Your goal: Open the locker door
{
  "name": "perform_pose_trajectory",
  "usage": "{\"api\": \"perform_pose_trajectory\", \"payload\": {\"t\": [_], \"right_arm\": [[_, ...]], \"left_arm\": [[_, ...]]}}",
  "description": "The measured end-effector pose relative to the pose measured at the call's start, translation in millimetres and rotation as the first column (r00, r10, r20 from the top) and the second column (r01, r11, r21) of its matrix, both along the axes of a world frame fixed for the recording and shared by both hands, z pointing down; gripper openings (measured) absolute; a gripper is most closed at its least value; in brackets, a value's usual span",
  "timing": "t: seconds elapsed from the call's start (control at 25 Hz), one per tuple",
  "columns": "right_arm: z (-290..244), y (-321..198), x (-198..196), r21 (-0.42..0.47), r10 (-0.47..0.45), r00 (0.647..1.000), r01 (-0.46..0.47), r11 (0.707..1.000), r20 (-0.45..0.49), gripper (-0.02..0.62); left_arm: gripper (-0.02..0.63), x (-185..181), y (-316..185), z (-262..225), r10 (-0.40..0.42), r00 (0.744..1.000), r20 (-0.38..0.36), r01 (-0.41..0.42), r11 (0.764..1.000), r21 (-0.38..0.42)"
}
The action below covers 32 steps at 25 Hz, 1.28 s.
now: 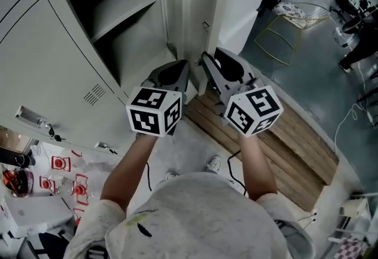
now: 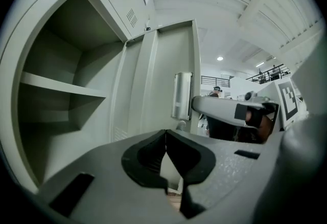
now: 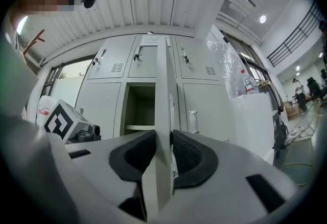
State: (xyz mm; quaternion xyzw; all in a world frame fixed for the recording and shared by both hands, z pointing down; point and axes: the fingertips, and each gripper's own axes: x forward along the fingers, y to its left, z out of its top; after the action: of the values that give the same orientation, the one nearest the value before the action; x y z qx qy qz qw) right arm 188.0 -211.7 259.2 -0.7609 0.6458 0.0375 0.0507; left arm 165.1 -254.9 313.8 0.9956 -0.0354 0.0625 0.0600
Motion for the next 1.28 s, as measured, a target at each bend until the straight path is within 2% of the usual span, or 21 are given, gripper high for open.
{"api": "perform_pose_trajectory", "payload": {"t": [0.56, 1.28], "right_arm": [[1, 17, 61, 0.022, 0.03, 0.999, -0.03, 0.999, 0.031, 0.084], [0, 18, 135, 0.047, -0.011, 0.999, 0.009, 0.999, 0.044, 0.087]], "left_arm": [[0.008, 51, 11, 6, 0.014, 1.0, 0.012, -0.013, 1.0, -0.012], [0.008, 118, 16, 4, -0.019, 0.999, 0.027, 0.019, 1.0, 0.019]]}}
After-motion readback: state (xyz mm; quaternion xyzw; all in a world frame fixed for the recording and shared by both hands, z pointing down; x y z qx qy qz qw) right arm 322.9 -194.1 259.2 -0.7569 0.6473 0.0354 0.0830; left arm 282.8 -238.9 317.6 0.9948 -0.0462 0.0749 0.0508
